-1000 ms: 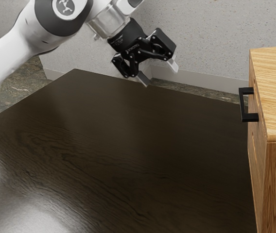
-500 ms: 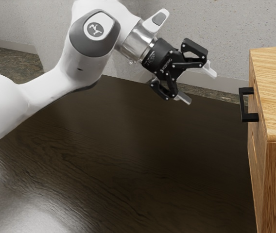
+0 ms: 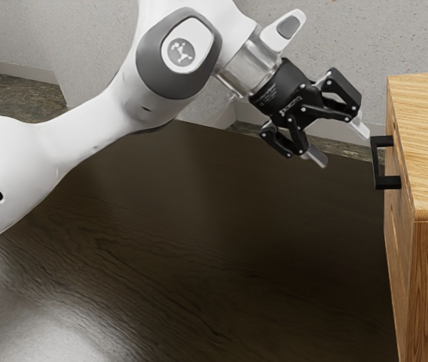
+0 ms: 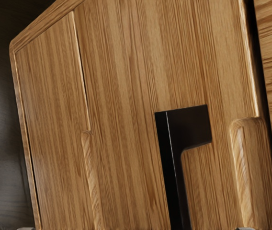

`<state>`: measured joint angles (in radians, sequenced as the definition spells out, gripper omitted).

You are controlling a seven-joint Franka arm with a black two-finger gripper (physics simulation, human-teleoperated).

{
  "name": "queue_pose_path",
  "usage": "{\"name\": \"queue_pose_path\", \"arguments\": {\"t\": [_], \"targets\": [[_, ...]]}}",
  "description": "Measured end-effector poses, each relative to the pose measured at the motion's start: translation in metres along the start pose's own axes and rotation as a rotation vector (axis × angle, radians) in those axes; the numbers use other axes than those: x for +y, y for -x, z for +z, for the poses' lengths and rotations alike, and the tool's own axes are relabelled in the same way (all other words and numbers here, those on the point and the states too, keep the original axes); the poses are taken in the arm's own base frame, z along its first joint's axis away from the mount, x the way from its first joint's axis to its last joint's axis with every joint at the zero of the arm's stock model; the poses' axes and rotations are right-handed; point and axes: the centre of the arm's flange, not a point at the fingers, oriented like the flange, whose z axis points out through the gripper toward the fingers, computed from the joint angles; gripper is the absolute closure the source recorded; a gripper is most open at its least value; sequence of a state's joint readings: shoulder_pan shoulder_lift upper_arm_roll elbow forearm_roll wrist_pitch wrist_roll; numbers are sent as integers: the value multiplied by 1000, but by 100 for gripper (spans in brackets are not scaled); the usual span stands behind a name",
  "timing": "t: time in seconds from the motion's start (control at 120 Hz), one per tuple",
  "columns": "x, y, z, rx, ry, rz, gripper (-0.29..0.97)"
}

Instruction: Pull the drawer handle with one arm to open the drawer

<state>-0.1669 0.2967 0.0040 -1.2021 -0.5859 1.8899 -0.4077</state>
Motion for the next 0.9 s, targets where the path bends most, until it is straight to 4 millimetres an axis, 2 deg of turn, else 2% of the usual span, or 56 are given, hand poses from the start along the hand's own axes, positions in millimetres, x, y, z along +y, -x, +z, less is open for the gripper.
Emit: {"name": "queue_pose_path", "arguments": {"t": [0.133, 0.275, 0.367, 0.5, 0.617, 0.792, 0.9], "targets": [[11, 8, 12, -21, 17, -8, 22], [-1, 0, 33, -40, 0, -48, 26], [-5, -2, 39, -44, -9, -64, 27], [-16, -6, 38, -41, -25, -92, 27], [-27, -12, 28, -27, -30, -119, 28], [-42, -10, 6, -8, -34, -156, 28], [-52, -8, 0, -5, -43, -173, 28]]}}
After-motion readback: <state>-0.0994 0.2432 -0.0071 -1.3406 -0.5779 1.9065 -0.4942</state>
